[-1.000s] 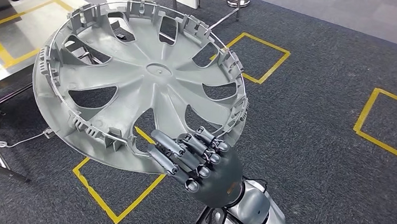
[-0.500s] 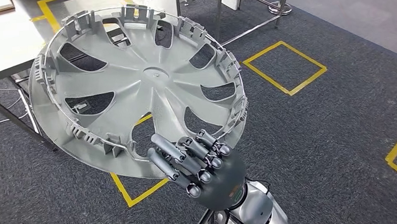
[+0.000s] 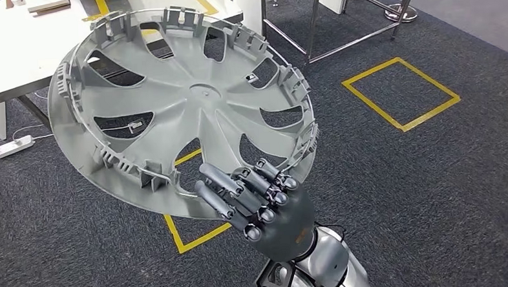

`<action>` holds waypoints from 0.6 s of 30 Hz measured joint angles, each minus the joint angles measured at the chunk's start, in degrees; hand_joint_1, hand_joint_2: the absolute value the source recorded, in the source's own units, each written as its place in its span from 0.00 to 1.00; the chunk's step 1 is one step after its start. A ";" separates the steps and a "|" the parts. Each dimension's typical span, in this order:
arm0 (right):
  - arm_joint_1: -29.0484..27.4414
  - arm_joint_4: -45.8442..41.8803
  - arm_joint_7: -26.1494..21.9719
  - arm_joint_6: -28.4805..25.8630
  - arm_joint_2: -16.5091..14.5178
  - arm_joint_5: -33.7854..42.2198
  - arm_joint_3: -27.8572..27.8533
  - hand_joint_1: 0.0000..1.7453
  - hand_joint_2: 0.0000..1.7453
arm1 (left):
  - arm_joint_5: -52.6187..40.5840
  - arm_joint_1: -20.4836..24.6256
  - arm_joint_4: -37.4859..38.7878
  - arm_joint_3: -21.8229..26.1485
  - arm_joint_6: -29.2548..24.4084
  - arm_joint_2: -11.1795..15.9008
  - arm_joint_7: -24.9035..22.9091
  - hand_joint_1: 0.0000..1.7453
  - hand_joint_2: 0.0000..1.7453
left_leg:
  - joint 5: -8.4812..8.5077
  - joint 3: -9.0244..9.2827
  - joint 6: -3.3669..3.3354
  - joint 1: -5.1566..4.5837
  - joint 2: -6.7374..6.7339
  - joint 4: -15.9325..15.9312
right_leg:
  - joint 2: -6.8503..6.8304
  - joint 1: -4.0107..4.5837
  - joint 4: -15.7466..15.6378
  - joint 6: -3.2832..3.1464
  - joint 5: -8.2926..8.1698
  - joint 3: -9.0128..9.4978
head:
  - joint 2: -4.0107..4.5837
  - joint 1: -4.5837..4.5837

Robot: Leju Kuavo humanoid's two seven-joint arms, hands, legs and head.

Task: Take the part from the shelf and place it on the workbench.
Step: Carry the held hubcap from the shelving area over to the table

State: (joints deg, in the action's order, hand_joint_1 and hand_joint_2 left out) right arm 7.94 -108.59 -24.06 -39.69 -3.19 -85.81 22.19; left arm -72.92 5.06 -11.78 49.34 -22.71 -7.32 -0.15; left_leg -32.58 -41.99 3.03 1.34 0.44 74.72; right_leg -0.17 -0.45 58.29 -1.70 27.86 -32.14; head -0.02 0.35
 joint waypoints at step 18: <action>-1.47 1.06 -15.61 0.02 -3.26 8.29 -5.54 1.00 1.00 | 0.30 0.09 -0.11 1.58 -0.64 -0.29 0.83 0.00 0.00 | 5.50 7.55 -3.51 -0.18 0.12 -14.43 | -0.16 0.18 8.13 2.20 2.10 -4.36 | 0.00 0.09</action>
State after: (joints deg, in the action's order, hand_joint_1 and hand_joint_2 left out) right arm 6.47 -107.53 -39.67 -39.67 -6.44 -77.52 16.65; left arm -72.62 5.15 -11.88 50.92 -23.35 -7.61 0.68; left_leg -27.08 -34.44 -0.49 1.15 0.56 60.29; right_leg -0.34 -0.27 66.42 0.50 29.96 -36.50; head -0.02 0.44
